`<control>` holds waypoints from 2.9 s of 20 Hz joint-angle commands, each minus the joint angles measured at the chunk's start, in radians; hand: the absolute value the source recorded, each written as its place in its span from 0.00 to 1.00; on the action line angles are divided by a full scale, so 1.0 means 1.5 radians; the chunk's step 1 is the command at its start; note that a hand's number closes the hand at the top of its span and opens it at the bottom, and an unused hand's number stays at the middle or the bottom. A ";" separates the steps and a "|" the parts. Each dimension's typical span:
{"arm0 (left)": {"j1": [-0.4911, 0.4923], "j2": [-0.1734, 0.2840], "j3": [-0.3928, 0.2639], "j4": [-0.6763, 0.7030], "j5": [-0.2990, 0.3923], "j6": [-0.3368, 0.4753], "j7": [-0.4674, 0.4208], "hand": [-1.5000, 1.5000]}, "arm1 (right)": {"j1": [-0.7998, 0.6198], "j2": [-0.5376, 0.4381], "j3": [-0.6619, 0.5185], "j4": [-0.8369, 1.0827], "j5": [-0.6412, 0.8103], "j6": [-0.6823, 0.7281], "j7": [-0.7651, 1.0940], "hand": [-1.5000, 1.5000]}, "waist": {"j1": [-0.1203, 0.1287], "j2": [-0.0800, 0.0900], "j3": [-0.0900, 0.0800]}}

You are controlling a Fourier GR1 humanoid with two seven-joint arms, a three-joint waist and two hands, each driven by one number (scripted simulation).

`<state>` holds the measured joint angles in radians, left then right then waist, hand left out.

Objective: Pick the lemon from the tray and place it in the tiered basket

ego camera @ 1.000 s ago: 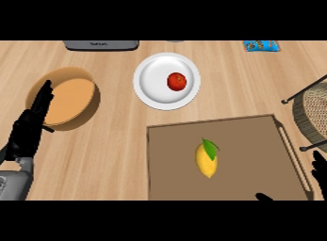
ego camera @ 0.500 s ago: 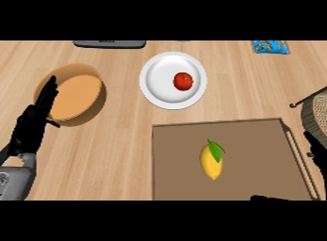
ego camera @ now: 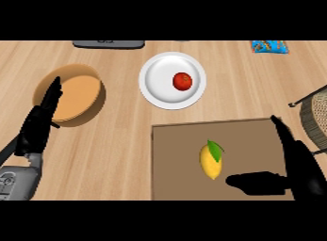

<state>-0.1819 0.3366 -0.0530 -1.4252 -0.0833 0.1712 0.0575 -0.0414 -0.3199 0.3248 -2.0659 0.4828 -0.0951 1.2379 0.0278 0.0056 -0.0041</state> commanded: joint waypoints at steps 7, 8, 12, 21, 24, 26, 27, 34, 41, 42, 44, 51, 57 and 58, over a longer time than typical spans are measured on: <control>0.021 0.001 0.008 -0.015 -0.004 -0.004 0.005 0.50 | -0.070 0.108 0.023 0.100 0.056 0.077 0.166 0.00 | -0.011 -0.004 0.001; 0.028 0.000 0.006 -0.032 -0.004 -0.001 0.017 0.50 | -0.050 0.112 0.033 0.093 0.069 0.085 0.166 0.00 | -0.012 -0.005 0.001; 0.020 0.017 0.032 0.000 0.011 -0.024 -0.013 0.50 | -0.077 0.153 0.033 0.108 0.114 0.120 0.166 0.00 | -0.016 -0.004 0.001; 0.034 -0.008 0.022 0.021 -0.008 -0.012 -0.036 0.50 | -0.077 0.211 0.056 0.129 0.226 0.175 0.166 0.00 | -0.019 -0.003 0.001; 0.019 -0.007 0.021 -0.014 -0.013 -0.008 0.008 0.50 | -0.082 0.212 0.049 0.176 0.229 0.158 0.155 0.00 | -0.014 -0.004 0.002; 0.026 0.000 0.026 -0.018 -0.011 -0.015 0.009 0.50 | -0.082 0.212 0.050 0.158 0.224 0.166 0.166 0.00 | -0.015 -0.005 0.002; 0.034 0.006 0.036 -0.019 0.005 -0.029 -0.006 0.50 | -0.071 0.212 0.071 0.164 0.227 0.158 0.166 0.00 | -0.013 -0.005 0.001; 0.023 -0.002 0.039 0.014 -0.005 -0.029 -0.026 0.50 | -0.050 0.213 0.059 0.158 0.212 0.141 0.166 0.00 | -0.019 -0.004 0.002; -0.006 -0.022 0.029 -0.011 -0.020 -0.015 0.028 0.50 | -0.046 0.213 0.081 0.175 0.210 0.122 0.166 0.00 | -0.019 -0.005 0.002; -0.012 -0.012 0.042 0.011 -0.020 -0.018 0.007 0.50 | -0.060 0.213 0.055 0.178 0.195 0.137 0.166 0.00 | -0.020 -0.004 0.002; -0.015 -0.006 0.052 0.041 -0.011 -0.035 -0.019 0.50 | -0.057 0.213 0.025 0.218 0.182 0.134 0.122 0.00 | -0.020 -0.002 0.002; 0.025 -0.020 0.036 -0.003 -0.028 -0.030 -0.009 0.50 | -0.112 0.213 0.052 0.290 0.142 0.082 0.140 0.00 | -0.013 -0.003 0.002; 0.019 -0.026 0.045 -0.003 -0.024 -0.034 -0.017 0.50 | -0.081 0.213 0.095 0.348 0.069 0.063 0.094 1.00 | -0.013 -0.003 0.003; 0.005 -0.032 0.041 0.010 -0.041 -0.020 -0.013 0.50 | -0.129 0.213 0.057 0.370 0.044 0.114 0.059 1.00 | -0.014 -0.002 0.003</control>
<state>-0.1567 0.3038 0.0169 -1.4191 -0.1214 0.1251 0.0315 -0.1685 -0.0207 0.4041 -1.5821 0.6498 0.0327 1.1978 0.0036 -0.0043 -0.0063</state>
